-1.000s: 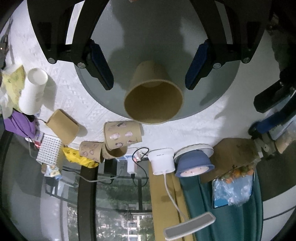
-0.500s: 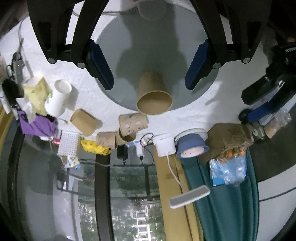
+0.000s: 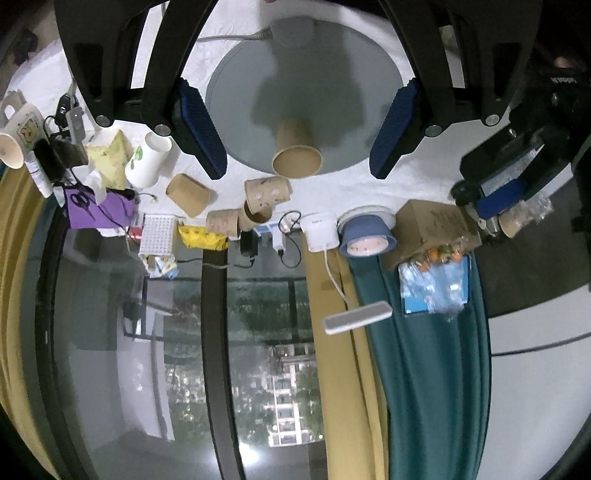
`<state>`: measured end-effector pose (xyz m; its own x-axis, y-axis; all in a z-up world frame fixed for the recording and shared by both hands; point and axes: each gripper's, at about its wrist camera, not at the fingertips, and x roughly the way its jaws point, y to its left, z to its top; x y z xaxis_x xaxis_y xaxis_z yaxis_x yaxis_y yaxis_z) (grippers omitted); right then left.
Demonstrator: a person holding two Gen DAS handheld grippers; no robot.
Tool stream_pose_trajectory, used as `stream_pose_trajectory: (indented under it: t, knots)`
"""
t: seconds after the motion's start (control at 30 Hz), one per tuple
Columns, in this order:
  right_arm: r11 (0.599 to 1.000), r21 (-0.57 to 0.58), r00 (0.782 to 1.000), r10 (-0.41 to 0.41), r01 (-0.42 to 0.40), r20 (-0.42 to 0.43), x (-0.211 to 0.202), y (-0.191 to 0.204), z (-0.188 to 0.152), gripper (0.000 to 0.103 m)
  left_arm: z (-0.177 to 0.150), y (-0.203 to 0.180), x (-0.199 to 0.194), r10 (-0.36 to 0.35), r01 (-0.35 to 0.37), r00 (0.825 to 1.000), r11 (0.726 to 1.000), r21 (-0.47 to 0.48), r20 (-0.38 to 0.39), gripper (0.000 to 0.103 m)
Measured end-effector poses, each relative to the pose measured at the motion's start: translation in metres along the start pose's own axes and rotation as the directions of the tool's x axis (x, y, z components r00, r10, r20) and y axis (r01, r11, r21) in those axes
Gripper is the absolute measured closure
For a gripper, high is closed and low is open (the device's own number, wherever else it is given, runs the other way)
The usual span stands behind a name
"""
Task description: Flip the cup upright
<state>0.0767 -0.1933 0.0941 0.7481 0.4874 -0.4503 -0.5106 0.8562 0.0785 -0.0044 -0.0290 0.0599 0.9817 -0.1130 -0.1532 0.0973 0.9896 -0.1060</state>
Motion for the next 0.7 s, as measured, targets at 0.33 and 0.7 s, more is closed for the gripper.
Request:
stream_pose_trajectory:
  t: [0.33, 0.7]
  knots:
    - [0.999, 0.029, 0.997, -0.026, 0.024, 0.073, -0.032, -0.006, 0.003, 0.021, 0.007, -0.013, -0.018, 0.008, -0.009, 0.999, 0.999, 0.037, 0.042, 0.007]
    - [0.999, 0.041, 0.996, -0.025, 0.022, 0.088, -0.038, -0.011, 0.002, 0.021, 0.007, -0.018, -0.02, 0.016, -0.018, 0.999, 0.998, 0.064, 0.031, 0.007]
